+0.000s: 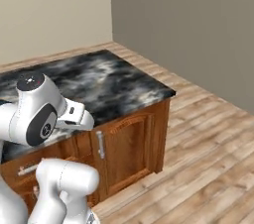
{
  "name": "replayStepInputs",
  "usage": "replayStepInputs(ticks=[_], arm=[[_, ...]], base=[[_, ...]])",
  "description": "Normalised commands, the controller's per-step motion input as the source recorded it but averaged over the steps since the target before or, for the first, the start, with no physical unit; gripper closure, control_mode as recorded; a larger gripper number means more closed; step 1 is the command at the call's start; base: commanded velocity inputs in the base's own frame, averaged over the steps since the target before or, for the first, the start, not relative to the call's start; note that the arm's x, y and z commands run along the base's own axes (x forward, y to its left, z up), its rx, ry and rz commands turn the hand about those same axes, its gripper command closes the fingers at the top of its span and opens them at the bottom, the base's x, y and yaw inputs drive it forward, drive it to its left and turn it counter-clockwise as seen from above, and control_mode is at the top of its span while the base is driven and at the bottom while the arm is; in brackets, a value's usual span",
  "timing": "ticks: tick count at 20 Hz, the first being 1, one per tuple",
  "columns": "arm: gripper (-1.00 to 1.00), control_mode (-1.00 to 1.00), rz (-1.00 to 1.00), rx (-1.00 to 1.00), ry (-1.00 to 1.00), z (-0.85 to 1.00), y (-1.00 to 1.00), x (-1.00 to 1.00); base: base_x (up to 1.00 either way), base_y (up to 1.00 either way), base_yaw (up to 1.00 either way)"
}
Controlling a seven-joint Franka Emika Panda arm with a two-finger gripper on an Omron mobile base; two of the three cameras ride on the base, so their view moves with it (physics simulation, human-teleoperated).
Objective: Retrieve the bottle and the shaker from the cabinet and place them next to the mixing bowl on the counter. Then add garlic from the fridge to the mixing bowl.
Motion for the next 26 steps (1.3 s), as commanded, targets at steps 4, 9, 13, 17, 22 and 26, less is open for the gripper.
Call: replayStepInputs(ticks=[4, 9, 13, 17, 22, 26], arm=[[-1.0, 1.0, 0.0, 0.0, 0.0, 0.0, 0.0, 0.0], [-1.0, 1.0, 0.0, 0.0, 0.0, 0.0, 0.0, 0.0], [-1.0, 1.0, 0.0, 0.0, 0.0, 0.0, 0.0, 0.0], [-1.0, 1.0, 0.0, 0.0, 0.0, 0.0, 0.0, 0.0], [-1.0, 1.0, 0.0, 0.0, 0.0, 0.0, 0.0, 0.0], [-1.0, 1.0, 0.0, 0.0, 0.0, 0.0, 0.0, 0.0]], base=[[0.57, -0.83, -0.4], [0.55, -0.77, -0.43], [0.45, -0.5, -0.47], [0.39, -0.3, -0.55], [0.3, -0.17, -0.59], [0.21, 0.05, -0.58]])
